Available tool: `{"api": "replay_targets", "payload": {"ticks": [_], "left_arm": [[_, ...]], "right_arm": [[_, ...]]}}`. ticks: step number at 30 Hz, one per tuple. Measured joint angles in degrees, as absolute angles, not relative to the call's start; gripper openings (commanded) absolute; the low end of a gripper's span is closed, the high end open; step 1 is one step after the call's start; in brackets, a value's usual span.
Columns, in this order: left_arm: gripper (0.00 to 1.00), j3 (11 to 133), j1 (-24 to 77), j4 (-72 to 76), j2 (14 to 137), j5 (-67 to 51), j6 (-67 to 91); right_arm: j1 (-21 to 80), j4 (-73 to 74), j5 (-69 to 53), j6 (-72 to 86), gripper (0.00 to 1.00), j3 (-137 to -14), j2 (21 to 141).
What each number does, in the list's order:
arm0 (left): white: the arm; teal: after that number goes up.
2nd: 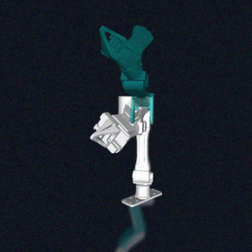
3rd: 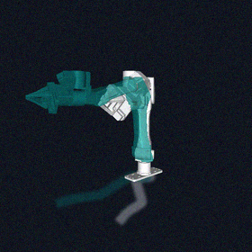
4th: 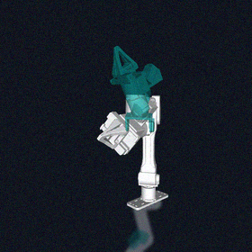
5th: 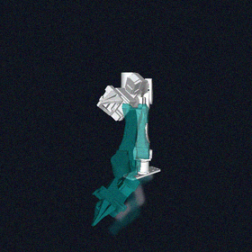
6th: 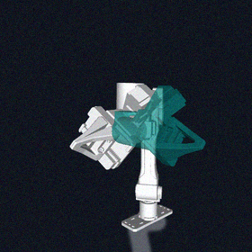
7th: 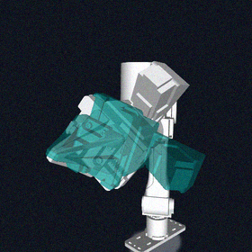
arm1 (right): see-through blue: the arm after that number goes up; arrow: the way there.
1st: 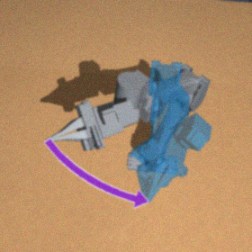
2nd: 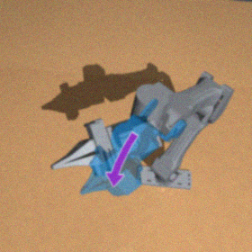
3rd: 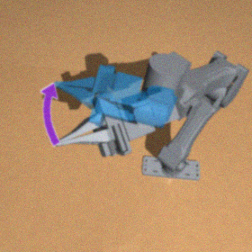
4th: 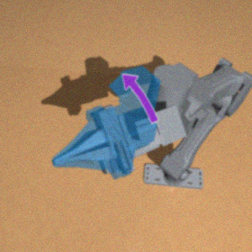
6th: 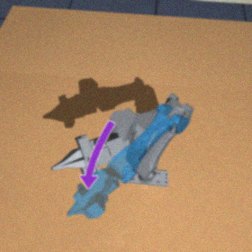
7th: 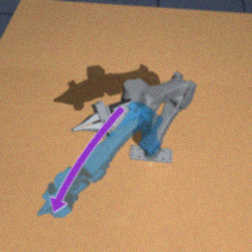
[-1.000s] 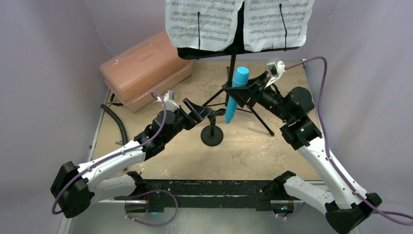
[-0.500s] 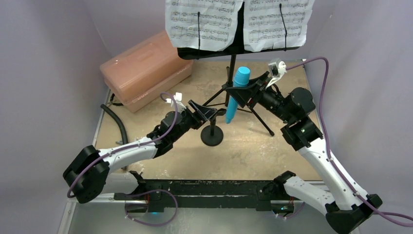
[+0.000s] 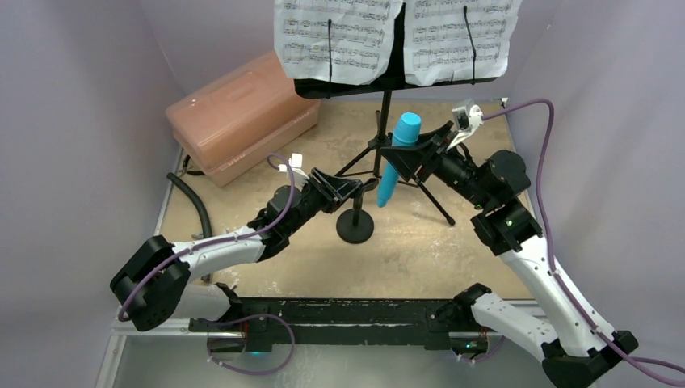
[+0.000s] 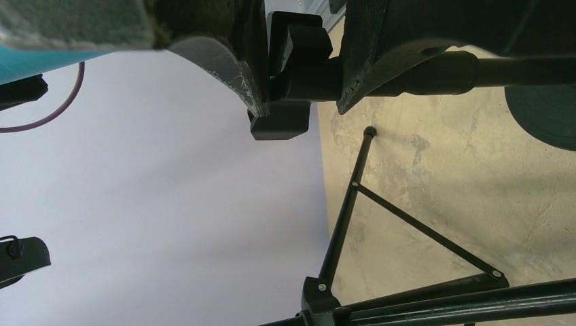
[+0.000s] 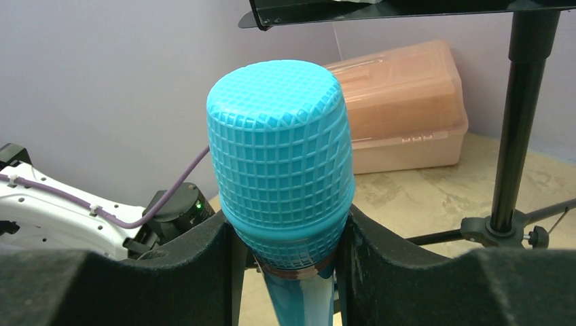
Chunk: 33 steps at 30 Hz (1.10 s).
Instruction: Set up the instrument practice props
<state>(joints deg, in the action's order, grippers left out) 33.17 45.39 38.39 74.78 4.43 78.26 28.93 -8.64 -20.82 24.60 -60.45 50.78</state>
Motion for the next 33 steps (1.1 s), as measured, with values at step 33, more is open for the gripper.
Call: {"api": "replay_targets", "payload": {"ticks": [33], "left_arm": [[0.00, 44.7, 38.7, 18.3, 76.0, -9.3, 71.1]], "right_arm": [[28.9, -2.5, -17.5, 22.7, 0.00, -59.4, 49.3]]}}
